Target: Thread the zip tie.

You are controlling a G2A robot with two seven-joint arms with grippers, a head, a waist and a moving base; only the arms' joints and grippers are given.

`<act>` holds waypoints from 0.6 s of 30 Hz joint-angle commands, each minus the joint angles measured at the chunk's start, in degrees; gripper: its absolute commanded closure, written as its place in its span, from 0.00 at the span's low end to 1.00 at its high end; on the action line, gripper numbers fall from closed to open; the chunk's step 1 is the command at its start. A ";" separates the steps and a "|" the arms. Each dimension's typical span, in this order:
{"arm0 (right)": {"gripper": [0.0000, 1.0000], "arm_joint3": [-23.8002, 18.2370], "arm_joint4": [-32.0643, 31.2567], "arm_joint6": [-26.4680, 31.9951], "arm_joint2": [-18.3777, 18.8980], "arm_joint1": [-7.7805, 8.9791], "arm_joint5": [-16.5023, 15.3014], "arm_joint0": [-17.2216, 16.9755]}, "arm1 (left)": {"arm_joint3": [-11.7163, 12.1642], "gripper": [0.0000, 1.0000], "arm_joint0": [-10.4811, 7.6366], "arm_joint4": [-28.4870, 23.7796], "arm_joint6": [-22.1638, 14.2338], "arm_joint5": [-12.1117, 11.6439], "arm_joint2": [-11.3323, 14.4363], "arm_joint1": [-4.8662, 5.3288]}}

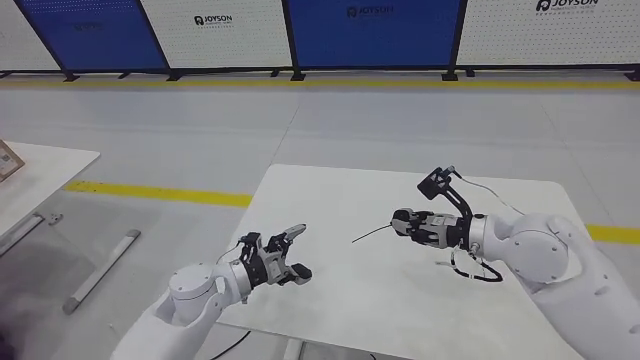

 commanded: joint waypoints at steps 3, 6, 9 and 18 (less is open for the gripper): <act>1.00 -3.06 -8.37 0.27 -0.71 -0.18 1.23 0.94 | -1.84 0.00 0.79 -6.93 1.56 0.02 0.32 0.46; 1.00 -3.62 -10.24 2.00 -1.87 -0.58 -0.59 2.52 | -3.11 0.00 1.31 -11.27 4.41 0.02 1.61 1.67; 1.00 -5.60 -12.79 2.35 -4.50 -0.99 -0.59 4.21 | -4.14 0.00 0.25 -16.07 7.90 0.02 4.14 3.86; 1.00 -4.51 -10.55 1.88 -8.31 -1.23 -0.59 7.00 | -4.79 0.00 -5.60 -27.08 18.17 0.02 10.76 8.38</act>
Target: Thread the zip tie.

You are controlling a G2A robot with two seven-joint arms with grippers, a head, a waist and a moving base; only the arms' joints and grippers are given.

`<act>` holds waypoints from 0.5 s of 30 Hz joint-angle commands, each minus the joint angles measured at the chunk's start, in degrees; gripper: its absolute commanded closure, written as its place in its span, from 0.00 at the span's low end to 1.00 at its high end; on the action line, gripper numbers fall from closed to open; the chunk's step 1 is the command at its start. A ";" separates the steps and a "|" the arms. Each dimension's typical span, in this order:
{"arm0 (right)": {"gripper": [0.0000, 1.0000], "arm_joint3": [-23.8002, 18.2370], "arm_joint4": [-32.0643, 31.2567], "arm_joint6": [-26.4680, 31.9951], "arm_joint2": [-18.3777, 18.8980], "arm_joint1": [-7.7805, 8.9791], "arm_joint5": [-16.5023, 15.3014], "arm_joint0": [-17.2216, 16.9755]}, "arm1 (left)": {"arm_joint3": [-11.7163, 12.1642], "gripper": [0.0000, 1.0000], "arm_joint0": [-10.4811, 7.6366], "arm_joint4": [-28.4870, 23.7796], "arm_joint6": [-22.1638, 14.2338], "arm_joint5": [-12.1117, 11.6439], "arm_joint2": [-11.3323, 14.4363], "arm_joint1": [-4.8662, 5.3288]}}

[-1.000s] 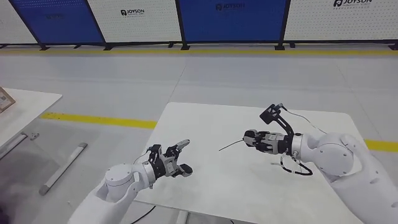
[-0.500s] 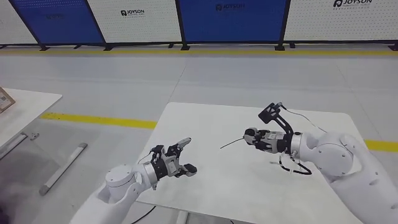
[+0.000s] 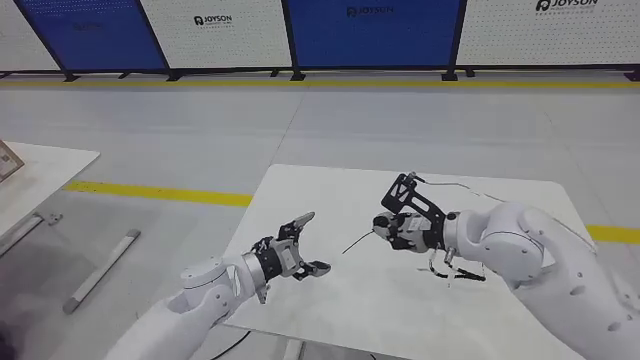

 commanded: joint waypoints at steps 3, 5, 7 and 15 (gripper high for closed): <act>1.00 -0.04 -0.19 0.00 0.03 0.00 0.00 -0.02 | 0.00 0.00 0.18 0.34 -0.48 0.00 -0.10 -0.07; 1.00 -0.04 -0.19 0.00 0.03 0.00 0.00 -0.02 | 0.00 0.00 0.18 0.34 -0.48 0.00 -0.10 -0.07; 1.00 -0.04 -0.19 0.00 0.03 0.00 0.00 -0.02 | 0.00 0.00 0.18 0.34 -0.48 0.00 -0.10 -0.07; 1.00 -0.04 -0.19 0.00 0.03 0.00 0.00 -0.02 | -2.32 0.00 -2.93 -13.68 6.05 0.00 3.36 0.49</act>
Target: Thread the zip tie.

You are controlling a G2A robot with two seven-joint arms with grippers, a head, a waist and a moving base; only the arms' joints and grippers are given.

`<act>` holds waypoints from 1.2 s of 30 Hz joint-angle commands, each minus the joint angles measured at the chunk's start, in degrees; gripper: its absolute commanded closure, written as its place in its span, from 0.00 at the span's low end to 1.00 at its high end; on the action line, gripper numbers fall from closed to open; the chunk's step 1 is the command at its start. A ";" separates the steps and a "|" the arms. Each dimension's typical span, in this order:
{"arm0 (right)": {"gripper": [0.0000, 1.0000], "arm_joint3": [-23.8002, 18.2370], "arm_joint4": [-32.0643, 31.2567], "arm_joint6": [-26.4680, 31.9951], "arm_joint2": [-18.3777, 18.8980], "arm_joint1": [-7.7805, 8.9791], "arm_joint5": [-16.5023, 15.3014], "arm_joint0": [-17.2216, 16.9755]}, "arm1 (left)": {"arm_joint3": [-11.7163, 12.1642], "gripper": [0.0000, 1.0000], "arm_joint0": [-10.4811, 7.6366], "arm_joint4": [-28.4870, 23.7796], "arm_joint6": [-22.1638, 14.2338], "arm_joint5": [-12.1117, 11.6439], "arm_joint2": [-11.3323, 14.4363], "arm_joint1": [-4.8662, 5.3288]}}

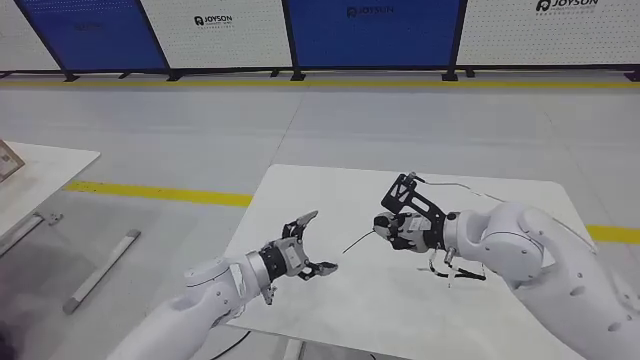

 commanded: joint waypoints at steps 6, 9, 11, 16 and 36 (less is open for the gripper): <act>1.00 0.00 0.00 0.00 0.00 0.00 0.00 0.00 | -0.20 0.00 -8.02 -3.02 11.25 0.00 11.02 1.81; 1.00 0.00 0.00 0.00 0.00 0.00 0.00 0.00 | 0.48 0.00 -10.50 -3.02 10.87 0.00 14.36 1.97; 1.00 0.00 0.00 0.00 0.00 0.00 0.00 0.00 | 0.48 0.00 -10.50 -3.02 10.87 0.00 14.36 1.97; 1.00 0.00 0.00 0.00 0.00 0.00 0.00 0.00 | 0.48 0.00 -10.50 -3.02 10.87 0.00 14.36 1.97; 1.00 -5.99 -12.56 1.10 -1.66 0.92 0.00 -0.34 | -3.54 0.00 -5.18 -3.02 15.86 -9.10 8.97 -2.29</act>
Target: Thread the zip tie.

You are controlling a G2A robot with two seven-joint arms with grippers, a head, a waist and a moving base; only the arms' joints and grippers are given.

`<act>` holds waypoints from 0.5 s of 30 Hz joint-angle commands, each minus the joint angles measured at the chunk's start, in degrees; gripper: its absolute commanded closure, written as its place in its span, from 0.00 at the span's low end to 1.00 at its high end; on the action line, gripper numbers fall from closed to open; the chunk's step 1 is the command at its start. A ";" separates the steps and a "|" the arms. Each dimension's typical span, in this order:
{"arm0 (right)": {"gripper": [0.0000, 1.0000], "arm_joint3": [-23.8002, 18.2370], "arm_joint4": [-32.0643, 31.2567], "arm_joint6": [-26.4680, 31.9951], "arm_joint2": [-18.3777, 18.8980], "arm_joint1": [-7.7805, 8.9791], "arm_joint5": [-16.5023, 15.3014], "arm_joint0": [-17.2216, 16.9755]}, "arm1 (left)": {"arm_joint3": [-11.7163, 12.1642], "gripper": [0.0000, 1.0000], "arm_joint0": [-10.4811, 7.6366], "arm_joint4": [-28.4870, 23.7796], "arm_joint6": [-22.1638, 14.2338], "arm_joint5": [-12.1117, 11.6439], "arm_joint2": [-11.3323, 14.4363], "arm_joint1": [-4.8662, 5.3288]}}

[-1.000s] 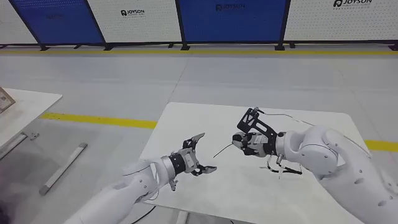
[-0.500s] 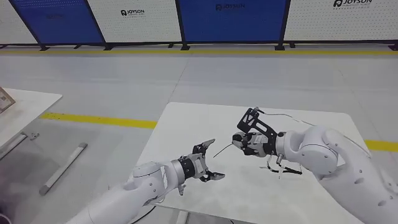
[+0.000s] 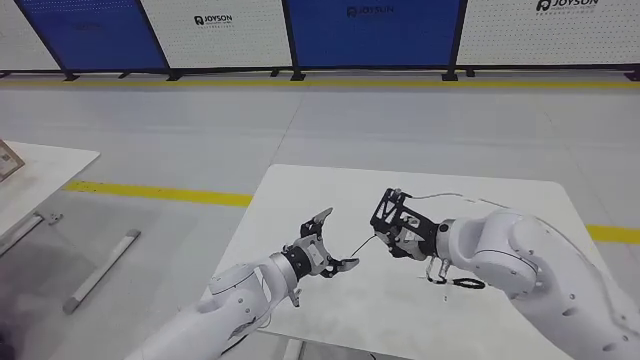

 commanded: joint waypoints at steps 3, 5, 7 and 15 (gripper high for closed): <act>1.00 0.05 -0.26 0.00 0.02 -0.02 0.01 0.00 | 0.00 0.00 0.00 0.00 0.01 -0.01 0.00 0.00; 1.00 0.05 -0.26 0.00 0.02 -0.02 0.01 0.00 | -0.01 0.00 0.05 0.02 -0.15 0.03 0.16 -0.06; 1.00 0.05 -0.26 0.00 0.02 -0.02 0.01 0.00 | -0.31 0.00 -0.15 0.00 0.02 1.94 1.00 -0.38; 1.00 0.05 -0.26 0.00 0.02 -0.02 0.01 0.00 | 0.64 0.00 -0.46 0.00 4.45 5.46 1.62 -4.86</act>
